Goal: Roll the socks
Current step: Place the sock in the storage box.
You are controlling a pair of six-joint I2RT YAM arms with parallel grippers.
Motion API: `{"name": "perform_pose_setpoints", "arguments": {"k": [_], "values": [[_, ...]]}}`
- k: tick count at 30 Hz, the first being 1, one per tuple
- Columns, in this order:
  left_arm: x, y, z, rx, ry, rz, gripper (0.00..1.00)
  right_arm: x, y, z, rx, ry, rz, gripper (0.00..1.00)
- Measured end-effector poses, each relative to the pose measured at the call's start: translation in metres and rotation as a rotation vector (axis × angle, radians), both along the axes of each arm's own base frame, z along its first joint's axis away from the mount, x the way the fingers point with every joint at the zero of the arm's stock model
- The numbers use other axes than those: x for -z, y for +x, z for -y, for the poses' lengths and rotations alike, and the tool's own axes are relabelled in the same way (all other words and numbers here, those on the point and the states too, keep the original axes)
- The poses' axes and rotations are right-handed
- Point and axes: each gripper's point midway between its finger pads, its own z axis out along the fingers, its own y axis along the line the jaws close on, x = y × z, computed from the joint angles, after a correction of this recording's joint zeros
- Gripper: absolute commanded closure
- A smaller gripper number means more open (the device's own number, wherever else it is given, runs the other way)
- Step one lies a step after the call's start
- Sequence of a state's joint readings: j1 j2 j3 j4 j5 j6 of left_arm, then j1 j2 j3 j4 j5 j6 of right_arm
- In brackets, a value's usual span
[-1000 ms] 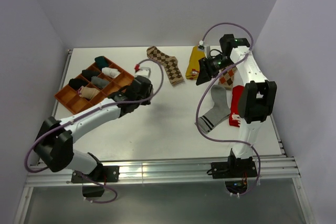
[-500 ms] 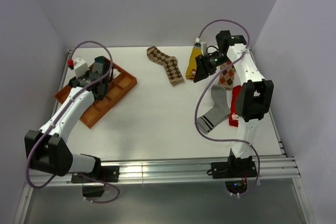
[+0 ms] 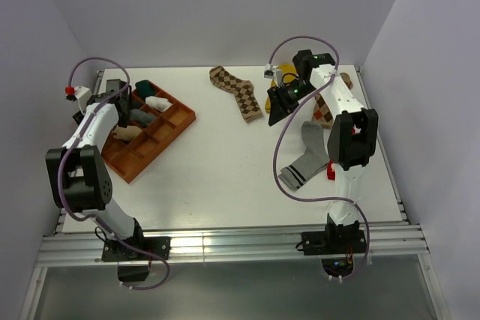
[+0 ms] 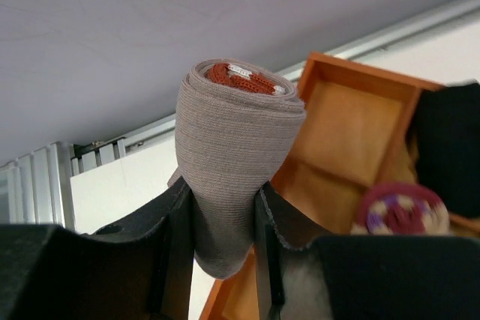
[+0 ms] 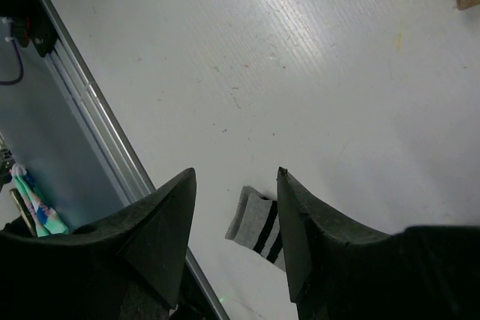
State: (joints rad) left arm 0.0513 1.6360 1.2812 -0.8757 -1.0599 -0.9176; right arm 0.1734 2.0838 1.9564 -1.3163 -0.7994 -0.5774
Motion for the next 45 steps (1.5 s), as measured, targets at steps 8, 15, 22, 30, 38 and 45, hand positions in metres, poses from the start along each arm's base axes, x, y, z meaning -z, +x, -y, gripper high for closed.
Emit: {"name": "perform_pose_setpoints", "arguments": {"k": [8,15,22,30,38,45], "values": [[0.021,0.027,-0.036,-0.062,-0.015,-0.031,1.0,-0.001,0.0,0.004,-0.001,-0.027,0.004,0.45],[0.051,0.056,-0.044,-0.037,-0.059,-0.071,1.0,0.011,0.001,0.004,0.0,-0.037,-0.024,0.46],[0.091,0.07,-0.046,-0.004,-0.131,-0.154,1.0,0.026,0.002,0.005,-0.001,-0.06,-0.058,0.46],[0.11,0.077,-0.044,0.035,-0.201,-0.19,1.0,0.028,0.004,0.007,-0.002,-0.075,-0.049,0.46],[0.116,0.079,-0.038,0.086,-0.287,-0.185,1.0,0.04,0.002,0.011,-0.01,-0.096,-0.05,0.47],[0.123,0.078,-0.022,0.158,-0.41,-0.127,1.0,0.055,-0.005,0.015,-0.016,-0.115,-0.08,0.47]]}}
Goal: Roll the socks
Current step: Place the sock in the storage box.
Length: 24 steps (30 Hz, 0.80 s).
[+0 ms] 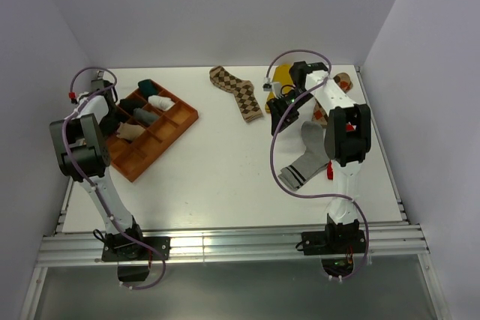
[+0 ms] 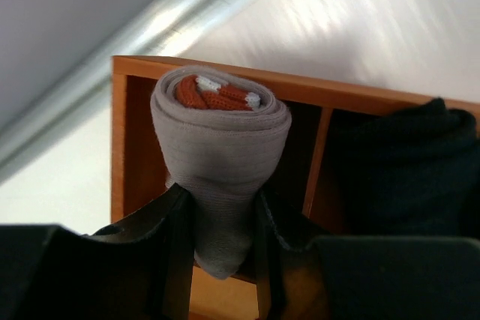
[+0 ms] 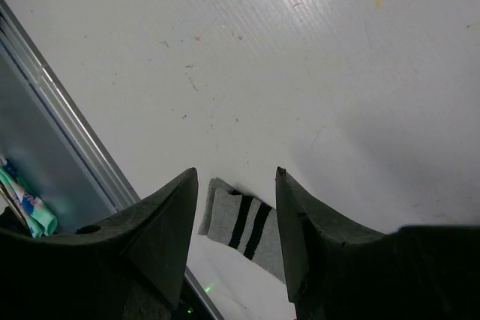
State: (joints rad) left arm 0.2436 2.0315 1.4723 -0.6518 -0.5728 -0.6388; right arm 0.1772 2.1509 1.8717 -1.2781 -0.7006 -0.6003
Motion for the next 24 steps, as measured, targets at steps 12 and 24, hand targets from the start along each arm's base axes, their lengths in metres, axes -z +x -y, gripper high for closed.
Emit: {"name": "perform_pose_setpoints", "arguments": {"k": [12,24], "values": [[0.008,0.009,0.025,0.061,-0.148,0.106,0.84,0.015,-0.007,0.0,-0.001,0.002,-0.026,0.47],[0.003,0.001,0.019,0.019,-0.162,0.119,0.29,0.018,-0.009,0.0,-0.002,0.002,-0.027,0.47]]}}
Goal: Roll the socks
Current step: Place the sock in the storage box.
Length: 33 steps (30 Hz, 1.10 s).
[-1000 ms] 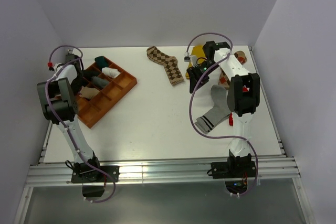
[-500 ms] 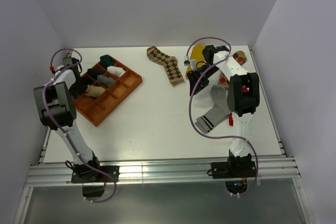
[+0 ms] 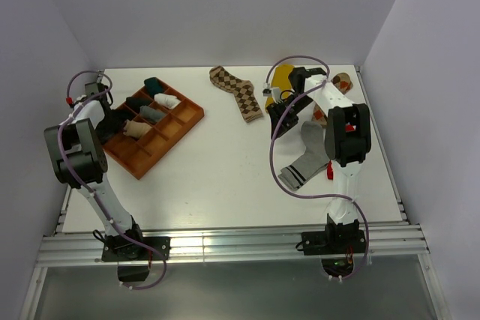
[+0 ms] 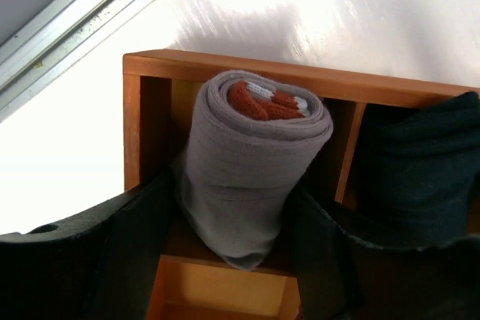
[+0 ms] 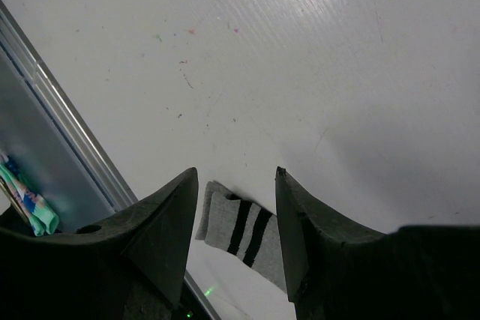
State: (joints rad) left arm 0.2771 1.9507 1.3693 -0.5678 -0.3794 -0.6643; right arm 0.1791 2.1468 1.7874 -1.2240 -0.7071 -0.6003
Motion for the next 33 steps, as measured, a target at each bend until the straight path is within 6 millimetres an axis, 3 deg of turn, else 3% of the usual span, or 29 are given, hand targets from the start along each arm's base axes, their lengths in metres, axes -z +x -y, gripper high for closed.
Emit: {"name": "perform_pose_setpoints", "arguments": {"k": [17,26,33], "values": [[-0.017,0.001,0.008,0.027,-0.033,0.008,0.23,-0.004,0.002,0.0,0.001,-0.006,0.014,0.47],[-0.044,0.015,0.002,0.031,-0.001,0.044,0.22,-0.014,0.01,-0.004,0.006,-0.005,0.042,0.47],[-0.081,0.014,0.0,0.039,0.039,0.089,0.25,-0.026,0.018,0.002,0.055,-0.054,0.108,0.47]]}}
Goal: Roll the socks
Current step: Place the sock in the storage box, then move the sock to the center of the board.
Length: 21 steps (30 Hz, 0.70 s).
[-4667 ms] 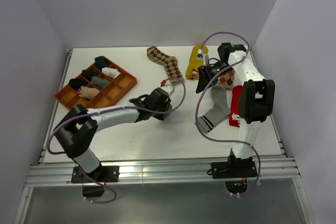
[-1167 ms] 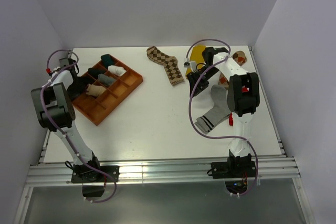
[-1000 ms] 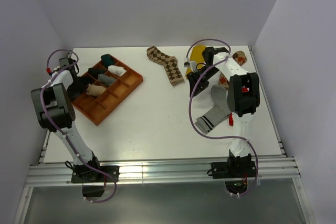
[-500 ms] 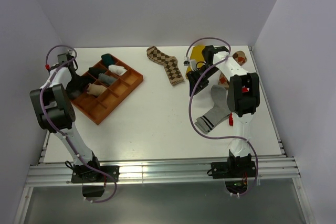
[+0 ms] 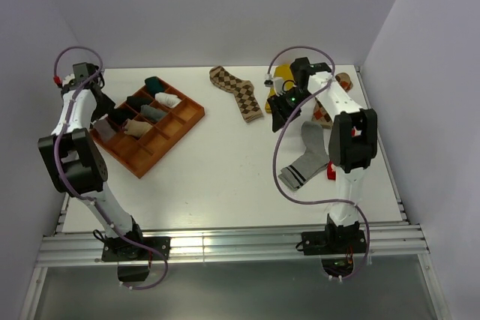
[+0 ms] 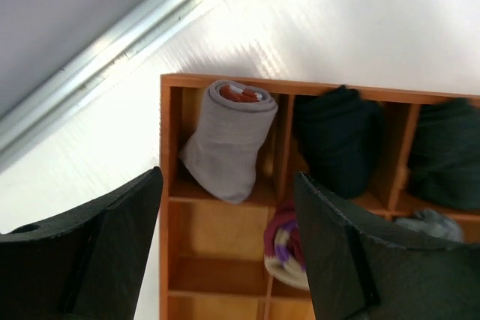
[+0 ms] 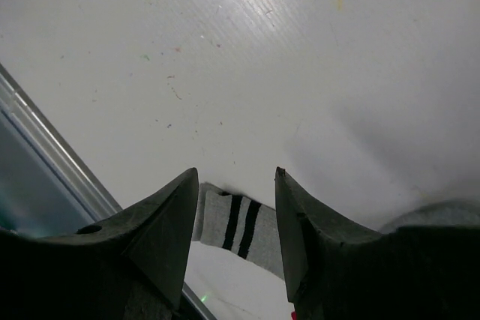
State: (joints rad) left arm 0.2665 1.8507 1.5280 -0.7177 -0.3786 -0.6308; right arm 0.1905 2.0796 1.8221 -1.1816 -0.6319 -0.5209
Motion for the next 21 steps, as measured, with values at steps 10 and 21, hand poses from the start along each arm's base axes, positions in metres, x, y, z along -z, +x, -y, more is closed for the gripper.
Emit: {"name": "perform_pose_setpoints", "arguments": {"k": [10,21], "values": [[-0.13,-0.002,0.028,0.096,0.093,0.269,0.24,-0.003,-0.034,0.081,0.192,-0.194,0.132,0.47],[-0.182,-0.007,0.175,0.475,0.0,0.457,0.23,0.064,-0.068,0.134,0.2,-0.404,0.077,0.46]]}}
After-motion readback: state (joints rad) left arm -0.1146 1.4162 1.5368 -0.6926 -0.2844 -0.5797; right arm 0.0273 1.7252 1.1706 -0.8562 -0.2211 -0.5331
